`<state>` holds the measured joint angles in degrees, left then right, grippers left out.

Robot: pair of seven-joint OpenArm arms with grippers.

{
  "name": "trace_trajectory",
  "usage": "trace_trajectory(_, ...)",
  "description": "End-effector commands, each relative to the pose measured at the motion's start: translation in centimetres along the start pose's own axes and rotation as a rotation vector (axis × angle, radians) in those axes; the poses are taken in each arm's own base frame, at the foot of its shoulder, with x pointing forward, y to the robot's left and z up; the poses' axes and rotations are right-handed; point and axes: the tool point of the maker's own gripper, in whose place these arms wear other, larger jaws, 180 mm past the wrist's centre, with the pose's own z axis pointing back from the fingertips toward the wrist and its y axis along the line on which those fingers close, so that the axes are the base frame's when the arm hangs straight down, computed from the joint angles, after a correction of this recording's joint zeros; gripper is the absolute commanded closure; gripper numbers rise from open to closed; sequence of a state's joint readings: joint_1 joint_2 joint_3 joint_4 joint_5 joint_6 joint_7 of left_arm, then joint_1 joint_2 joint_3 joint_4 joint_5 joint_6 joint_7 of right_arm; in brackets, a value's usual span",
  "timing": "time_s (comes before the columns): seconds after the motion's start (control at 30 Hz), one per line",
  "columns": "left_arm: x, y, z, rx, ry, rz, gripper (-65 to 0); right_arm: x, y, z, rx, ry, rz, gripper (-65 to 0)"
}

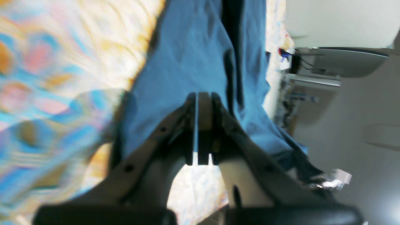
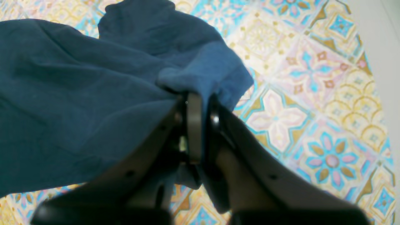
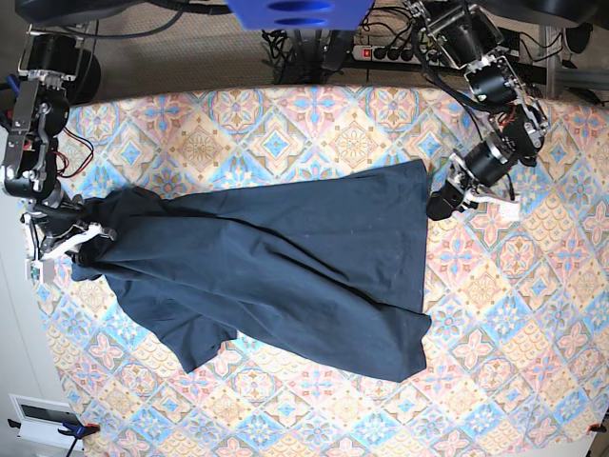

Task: Layout the t-shirt on the table in an organized manner, then fold the t-shirt properly
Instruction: 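Grasp the shirt shoulder edge with the left gripper, adjusting position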

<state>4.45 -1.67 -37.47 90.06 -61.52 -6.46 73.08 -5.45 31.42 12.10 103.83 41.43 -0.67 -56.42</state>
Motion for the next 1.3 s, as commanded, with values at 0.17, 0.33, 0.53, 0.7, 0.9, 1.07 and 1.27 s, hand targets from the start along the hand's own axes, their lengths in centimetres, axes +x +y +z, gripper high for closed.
trace_trajectory(0.17,-2.6,-0.7,0.5,-0.011,0.065,-0.045,-0.7,2.1,-0.2,0.5,-0.004,-0.059,0.023,-0.8)
trace_trajectory(0.33,-4.9,-1.9,2.3,-0.014,0.05,-0.07,-12.2,2.1,-0.2,0.6,-0.004,-0.061,0.023,-0.8)
trace_trajectory(0.53,-6.3,-1.1,2.6,0.03,0.051,0.061,-34.3,2.1,-0.2,0.6,-0.004,-0.06,0.023,-0.8)
trace_trajectory(0.7,-6.2,0.6,2.0,0.057,0.019,0.123,-32.5,2.3,0.1,0.8,0.003,-0.067,0.03,-0.8)
trace_trajectory(0.9,-6.8,1.1,0.4,0.043,0.024,0.192,-31.8,2.4,0.2,0.9,0.005,-0.072,0.033,-0.8)
trace_trajectory(1.07,-7.4,2.0,-0.4,0.05,0.043,0.238,-31.8,2.4,0.2,0.9,0.005,-0.072,0.033,-0.8)
trace_trajectory(1.27,-8.5,2.5,0.6,0.067,0.05,0.249,-31.8,2.5,0.2,0.9,0.005,-0.073,0.033,-0.8)
